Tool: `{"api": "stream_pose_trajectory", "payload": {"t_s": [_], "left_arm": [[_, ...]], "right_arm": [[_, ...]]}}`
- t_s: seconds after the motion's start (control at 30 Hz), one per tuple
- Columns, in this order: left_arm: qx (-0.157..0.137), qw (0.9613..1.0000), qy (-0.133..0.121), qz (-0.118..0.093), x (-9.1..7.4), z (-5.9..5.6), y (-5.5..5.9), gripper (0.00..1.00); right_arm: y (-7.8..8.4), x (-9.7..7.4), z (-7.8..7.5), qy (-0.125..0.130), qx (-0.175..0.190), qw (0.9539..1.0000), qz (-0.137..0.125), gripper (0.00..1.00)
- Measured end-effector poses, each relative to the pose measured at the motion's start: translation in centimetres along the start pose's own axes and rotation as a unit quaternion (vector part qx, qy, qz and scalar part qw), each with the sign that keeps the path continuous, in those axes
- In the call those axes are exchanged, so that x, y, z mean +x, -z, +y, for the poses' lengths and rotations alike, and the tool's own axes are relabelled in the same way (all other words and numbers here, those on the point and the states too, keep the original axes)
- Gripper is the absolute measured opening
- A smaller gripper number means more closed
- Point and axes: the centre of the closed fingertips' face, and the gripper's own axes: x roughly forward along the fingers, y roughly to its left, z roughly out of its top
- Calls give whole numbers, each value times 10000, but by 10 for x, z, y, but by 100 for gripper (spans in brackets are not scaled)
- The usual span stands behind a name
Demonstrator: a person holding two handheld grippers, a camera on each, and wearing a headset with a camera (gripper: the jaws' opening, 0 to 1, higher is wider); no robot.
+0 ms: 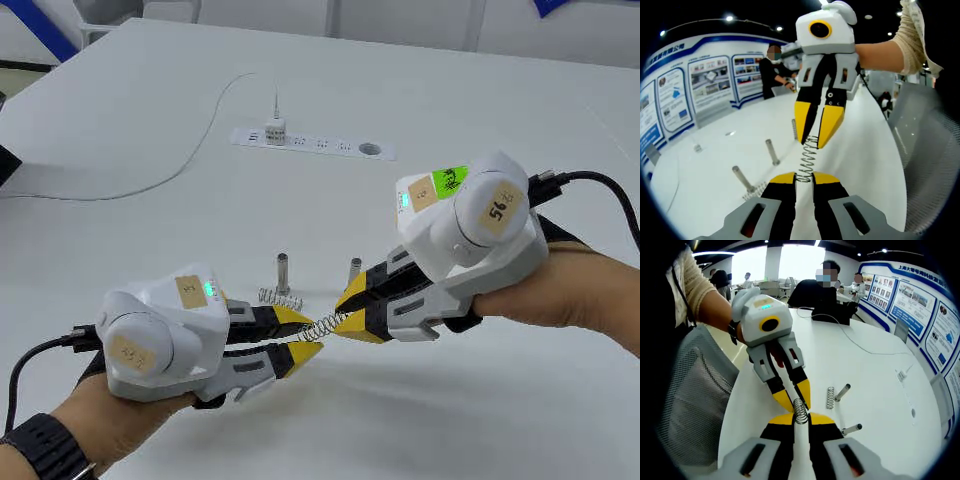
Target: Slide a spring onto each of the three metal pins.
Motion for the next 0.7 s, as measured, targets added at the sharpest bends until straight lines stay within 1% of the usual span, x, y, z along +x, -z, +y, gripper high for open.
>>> {"api": "stream_pose_trajectory", "payload": {"t_s": [0.3, 0.7], "left_arm": [[-21, 10000, 1, -30, 1, -1, -3, 11], [-120, 9999, -16, -123, 4, -3, -7, 12]], "right_arm": [[-19, 0, 1, 70, 33, 9993, -364, 11], [-29, 4, -1, 145, 97, 9981, -584, 11]]}}
